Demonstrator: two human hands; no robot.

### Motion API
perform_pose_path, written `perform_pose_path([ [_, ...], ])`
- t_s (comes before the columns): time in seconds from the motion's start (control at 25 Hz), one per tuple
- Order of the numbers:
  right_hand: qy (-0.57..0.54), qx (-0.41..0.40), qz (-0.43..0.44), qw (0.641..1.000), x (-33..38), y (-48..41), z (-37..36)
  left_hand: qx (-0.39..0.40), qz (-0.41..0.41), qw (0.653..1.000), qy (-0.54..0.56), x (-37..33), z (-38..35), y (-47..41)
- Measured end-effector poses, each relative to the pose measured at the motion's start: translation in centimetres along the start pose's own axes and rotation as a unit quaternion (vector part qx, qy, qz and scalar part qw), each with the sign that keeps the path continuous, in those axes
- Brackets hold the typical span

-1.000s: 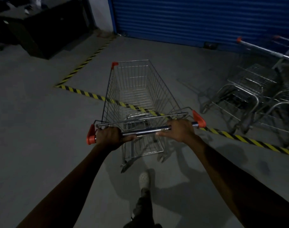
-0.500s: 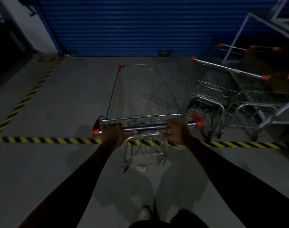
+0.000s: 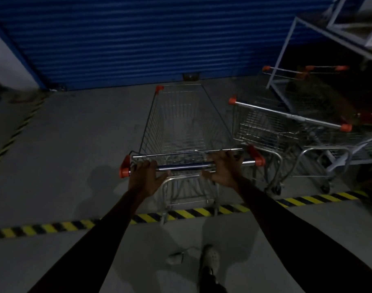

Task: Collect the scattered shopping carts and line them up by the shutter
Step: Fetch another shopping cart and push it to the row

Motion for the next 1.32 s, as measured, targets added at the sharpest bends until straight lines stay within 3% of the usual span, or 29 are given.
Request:
perform_pose_path([
  [0.28,-0.009,0.044,0.02,0.999,-2.5,-12.3,2.9,0.008,0.061,0.998,-0.009,-0.3,2.1,-10.1],
  [0.56,0.003,0.019,0.043,0.999,-0.4,-19.3,4.2,0.026,0.102,0.994,-0.025,3.2,3.2,-16.3],
  [0.76,-0.009,-0.026,0.045,0.999,2.1,-22.3,3.7,0.015,0.084,0.996,-0.031,6.6,4.0,-19.4],
  [0.92,-0.008,-0.096,-0.008,0.995,4.0,-23.4,3.6,0.013,0.021,0.999,-0.02,9.0,5.6,-21.7],
  [1.04,-0.025,-0.124,-0.05,0.991,5.2,-23.0,2.5,0.087,-0.017,0.996,0.03,10.6,5.6,-23.7],
  [1.16,-0.096,-0.091,-0.083,0.988,6.6,-22.3,1.5,0.148,-0.13,0.972,0.126,10.0,5.0,-24.7],
  [1.32,-0.238,-0.136,-0.134,0.952,7.5,-16.7,2.6,0.028,-0.346,0.903,0.253,4.0,6.8,-21.9],
])
Point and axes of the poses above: each hand's wrist, its own y-axis away from the middle knuckle, its own z-axis out of the back of the hand, x = y × z, the point moved 6 cm from there along -y, towards the middle knuckle, and after that the axes turned 14 degrees about x, right-handed, at the moved point
